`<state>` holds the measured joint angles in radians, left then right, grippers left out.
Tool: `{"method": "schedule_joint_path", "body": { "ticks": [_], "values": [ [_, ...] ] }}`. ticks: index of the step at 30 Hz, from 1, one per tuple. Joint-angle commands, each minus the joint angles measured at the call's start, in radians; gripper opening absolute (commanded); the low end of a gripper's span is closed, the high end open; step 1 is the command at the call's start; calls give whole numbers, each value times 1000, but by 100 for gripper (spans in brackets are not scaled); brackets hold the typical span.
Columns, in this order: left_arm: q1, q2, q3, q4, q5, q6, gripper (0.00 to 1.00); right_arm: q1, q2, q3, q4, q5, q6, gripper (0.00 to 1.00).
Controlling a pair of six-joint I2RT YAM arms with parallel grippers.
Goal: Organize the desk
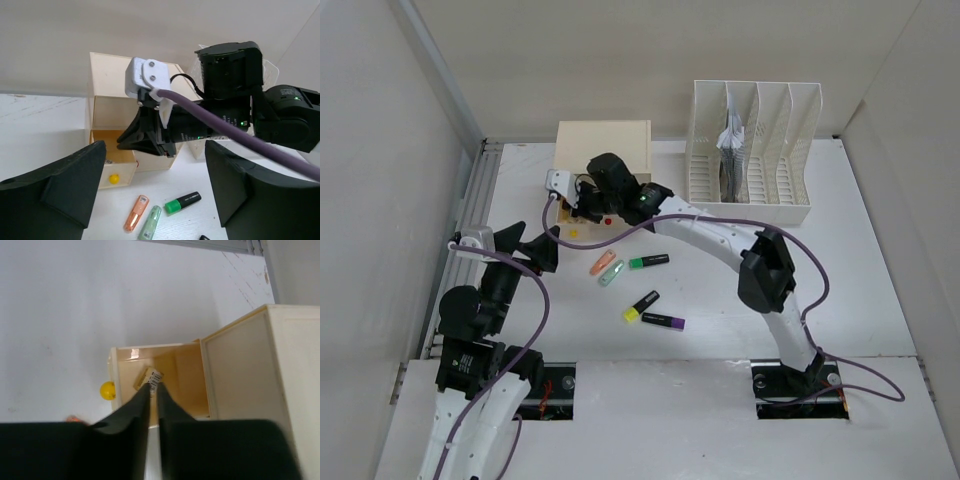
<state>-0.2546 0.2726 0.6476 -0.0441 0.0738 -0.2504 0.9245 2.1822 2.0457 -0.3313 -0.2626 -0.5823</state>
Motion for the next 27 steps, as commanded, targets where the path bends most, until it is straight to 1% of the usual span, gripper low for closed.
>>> {"method": "schedule_joint_path", "body": {
  "ticks": [1, 2, 3, 5, 6, 8, 9, 11, 14, 17, 19, 21, 23, 27],
  "values": [
    [-5, -9, -9, 50, -19, 10, 74, 7, -131, -25, 8, -68, 29, 10],
    [-5, -9, -9, 50, -19, 10, 72, 7, -148, -47, -6, -91, 29, 1],
    [-5, -9, -9, 50, -28, 10, 70, 7, -185, -95, -6, -118, 29, 0],
    [-5, -9, -9, 59, -28, 0, 70, 7, -217, -151, -6, -219, 19, 0],
    [-5, -9, -9, 59, -28, 0, 69, 7, -217, -183, -37, -255, 1, 0],
    [-5, 2, -9, 59, -28, 0, 69, 7, -214, -183, -75, -337, 1, 0],
    [-5, 2, -9, 59, -28, 0, 69, 7, -199, -183, -125, -351, -8, 0],
    [-5, 2, -9, 59, -37, 0, 69, 7, -144, -139, -166, -360, -8, 0],
    [-5, 2, -9, 59, -37, 0, 70, 7, -102, -128, -155, -327, -8, 0],
    [-5, 2, -9, 59, -37, 0, 70, 7, -73, -128, -97, -213, 54, 0],
    [-5, 2, -9, 59, -37, 0, 70, 7, -64, -111, -85, -176, 65, 0],
    [-5, 2, -9, 59, -37, 0, 70, 7, -53, -102, -32, -132, 91, 0],
    [-5, 2, -9, 59, -37, 0, 70, 7, -53, -114, 38, -48, 101, 0],
    [-5, -7, -9, 59, -37, 0, 70, 7, -35, -127, 121, 129, 159, 0]
  ]
}}
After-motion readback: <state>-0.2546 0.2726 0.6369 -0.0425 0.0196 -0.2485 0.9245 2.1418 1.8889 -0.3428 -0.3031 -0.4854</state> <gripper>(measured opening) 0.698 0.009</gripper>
